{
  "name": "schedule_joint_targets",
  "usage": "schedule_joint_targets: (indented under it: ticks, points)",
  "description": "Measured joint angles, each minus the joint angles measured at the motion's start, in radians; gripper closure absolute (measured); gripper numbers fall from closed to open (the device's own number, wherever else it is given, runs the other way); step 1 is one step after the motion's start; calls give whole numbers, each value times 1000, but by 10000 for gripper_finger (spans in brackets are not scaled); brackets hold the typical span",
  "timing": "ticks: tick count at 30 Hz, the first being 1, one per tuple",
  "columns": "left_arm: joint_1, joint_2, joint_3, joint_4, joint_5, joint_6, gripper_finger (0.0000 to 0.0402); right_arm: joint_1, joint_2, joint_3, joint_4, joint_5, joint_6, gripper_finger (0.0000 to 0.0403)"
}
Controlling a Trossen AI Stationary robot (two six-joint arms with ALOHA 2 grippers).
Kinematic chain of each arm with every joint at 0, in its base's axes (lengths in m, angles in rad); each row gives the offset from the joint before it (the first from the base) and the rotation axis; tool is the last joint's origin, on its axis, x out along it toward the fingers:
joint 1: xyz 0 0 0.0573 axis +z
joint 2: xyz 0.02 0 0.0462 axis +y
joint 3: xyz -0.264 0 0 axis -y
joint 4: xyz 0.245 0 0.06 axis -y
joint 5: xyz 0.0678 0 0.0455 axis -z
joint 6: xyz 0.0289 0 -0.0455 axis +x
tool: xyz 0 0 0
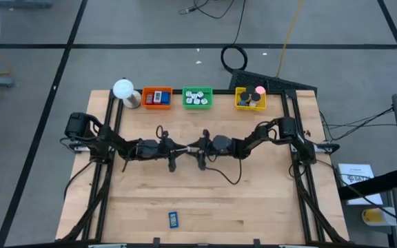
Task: Pick & Place Office items
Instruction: Put the green charger adapter into the green basket
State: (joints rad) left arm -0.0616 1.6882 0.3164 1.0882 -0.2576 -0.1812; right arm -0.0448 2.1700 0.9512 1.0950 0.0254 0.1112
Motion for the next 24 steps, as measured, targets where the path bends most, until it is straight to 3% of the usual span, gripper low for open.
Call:
schedule_joint_targets:
  ticks: [8,13,24]
  points:
    - [0,0,-10,-28,-21,4,326,0,0,2,-90,6,29,241]
    - [0,0,-31,-17,-39,3,326,1,-3,1,-128,70,31,215]
    - [27,0,-168,250,-32,11,326,2,-149,0,-393,131,54,151]
